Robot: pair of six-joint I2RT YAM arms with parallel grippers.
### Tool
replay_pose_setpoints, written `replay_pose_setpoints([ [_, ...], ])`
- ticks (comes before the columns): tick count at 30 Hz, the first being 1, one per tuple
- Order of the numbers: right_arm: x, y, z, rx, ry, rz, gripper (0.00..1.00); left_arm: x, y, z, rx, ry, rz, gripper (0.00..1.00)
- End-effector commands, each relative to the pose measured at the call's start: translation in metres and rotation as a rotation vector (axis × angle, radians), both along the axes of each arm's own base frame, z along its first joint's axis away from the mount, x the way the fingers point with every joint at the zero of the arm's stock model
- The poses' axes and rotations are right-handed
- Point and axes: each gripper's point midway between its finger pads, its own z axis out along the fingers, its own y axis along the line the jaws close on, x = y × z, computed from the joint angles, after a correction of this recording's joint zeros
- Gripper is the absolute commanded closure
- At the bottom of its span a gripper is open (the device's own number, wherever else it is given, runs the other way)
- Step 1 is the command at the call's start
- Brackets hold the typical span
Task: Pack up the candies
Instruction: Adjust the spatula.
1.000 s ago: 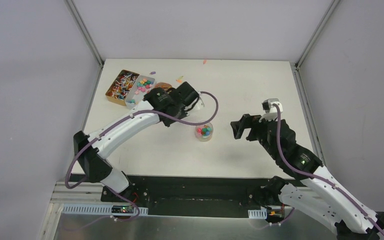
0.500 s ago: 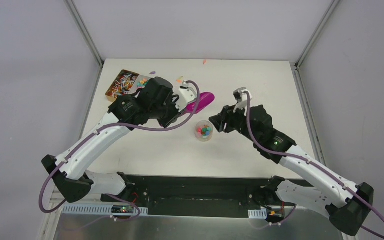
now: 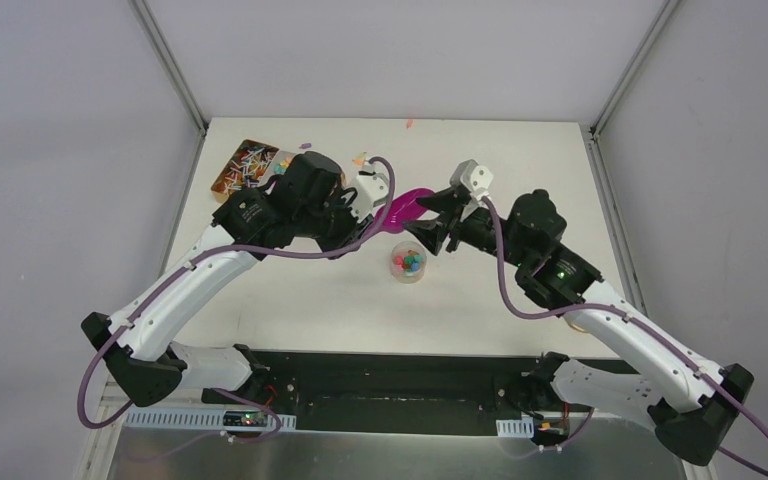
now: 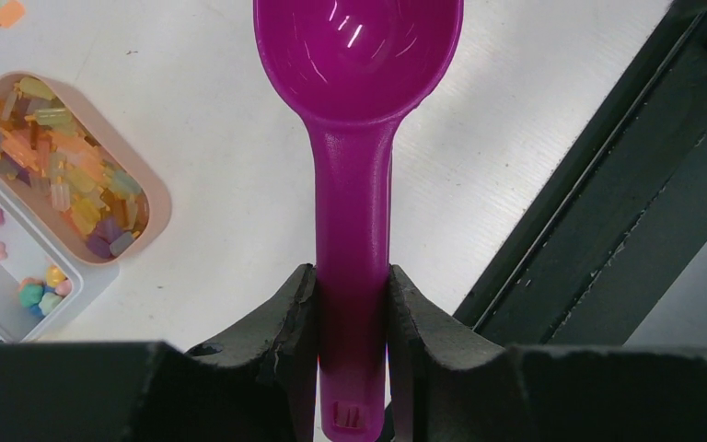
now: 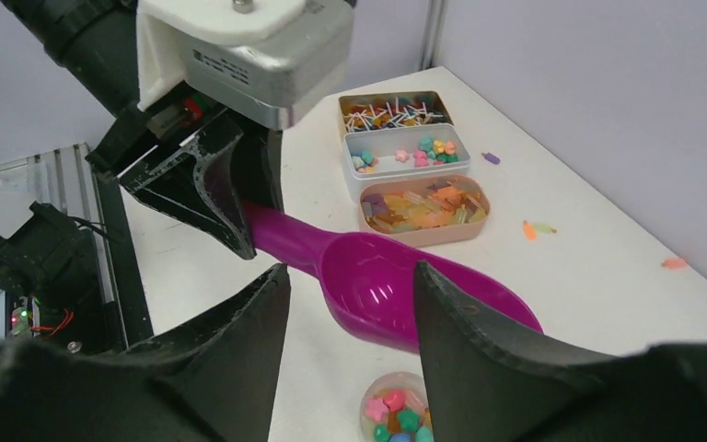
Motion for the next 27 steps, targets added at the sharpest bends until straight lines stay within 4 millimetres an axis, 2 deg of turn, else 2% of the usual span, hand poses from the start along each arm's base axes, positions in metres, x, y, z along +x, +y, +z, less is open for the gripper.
replay_pose_setpoints([
  [1,-0.008,0.021,0.019,-0.015,-0.088,0.135,0.47,-0.002,-0.009,0.030,-0.102,-0.032,-0.019,1.00],
  [5,-0.006,0.033,0.008,-0.034,-0.050,0.171,0.48,-0.005,-0.012,0.035,-0.131,-0.037,-0.038,1.00],
  [7,-0.006,0.036,-0.006,-0.065,-0.013,0.185,0.51,-0.004,-0.014,0.041,-0.154,-0.052,-0.041,1.00],
  [14,-0.005,0.043,-0.048,-0.109,0.080,0.192,0.65,0.007,-0.015,0.076,-0.258,-0.160,-0.009,1.00],
  [19,-0.005,0.047,-0.056,-0.072,0.108,0.196,0.77,0.007,-0.022,0.109,-0.376,-0.235,-0.034,1.00],
  [27,-0.004,0.054,-0.061,-0.035,0.145,0.208,0.82,0.012,-0.028,0.112,-0.406,-0.251,-0.042,1.00],
])
